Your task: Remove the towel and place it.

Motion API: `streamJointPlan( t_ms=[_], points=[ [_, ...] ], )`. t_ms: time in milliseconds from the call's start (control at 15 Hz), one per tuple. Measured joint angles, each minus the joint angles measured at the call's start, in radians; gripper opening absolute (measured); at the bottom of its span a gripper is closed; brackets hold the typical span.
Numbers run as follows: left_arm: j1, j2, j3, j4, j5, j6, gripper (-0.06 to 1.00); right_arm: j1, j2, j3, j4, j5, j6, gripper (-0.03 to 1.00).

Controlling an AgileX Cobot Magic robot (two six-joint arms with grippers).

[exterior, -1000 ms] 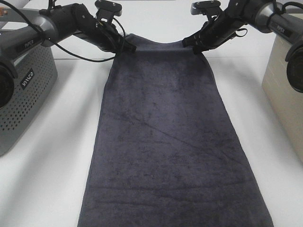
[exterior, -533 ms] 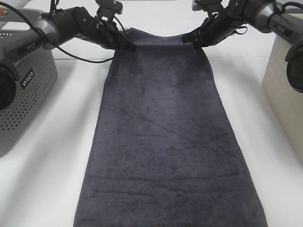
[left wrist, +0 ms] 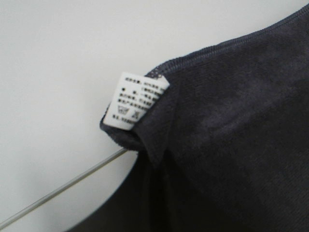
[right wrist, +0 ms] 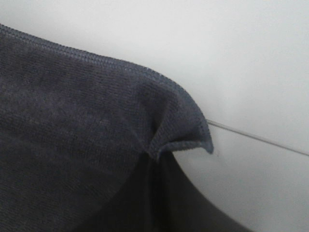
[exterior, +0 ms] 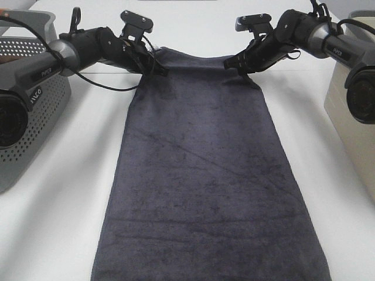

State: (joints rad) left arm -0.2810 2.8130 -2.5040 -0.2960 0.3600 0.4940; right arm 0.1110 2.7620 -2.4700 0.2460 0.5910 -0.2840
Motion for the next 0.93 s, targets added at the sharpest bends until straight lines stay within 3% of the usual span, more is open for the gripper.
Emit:
streamJointPlan(
  t_ms=[200,333,467,600,667,933],
  points=[
    [0.0,0.013,0.0,0.0,-0.036,0.0,0.01,0.0,0.009,0.0,0.0,-0.013,0.0,0.04],
    [0.0,0.022,0.0,0.0,-0.069,0.0,0.15,0.0,0.009,0.0,0.001,-0.054,0.001,0.34],
    [0.0,0.022,0.0,0.001,-0.108,0.0,0.41,0.0,0.009,0.0,-0.003,-0.081,0.001,0.54],
    [0.0,0.022,0.0,0.001,-0.142,-0.012,0.59,0.0,0.009,0.0,-0.023,-0.085,0.001,0.59],
    [0.0,0.022,0.0,0.001,-0.148,-0.016,0.63,0.0,0.009,0.0,-0.035,-0.085,0.001,0.6],
    [0.0,0.02,0.0,0.001,-0.144,-0.019,0.65,-0.009,0.009,-0.011,-0.035,-0.069,0.001,0.6]
  ],
)
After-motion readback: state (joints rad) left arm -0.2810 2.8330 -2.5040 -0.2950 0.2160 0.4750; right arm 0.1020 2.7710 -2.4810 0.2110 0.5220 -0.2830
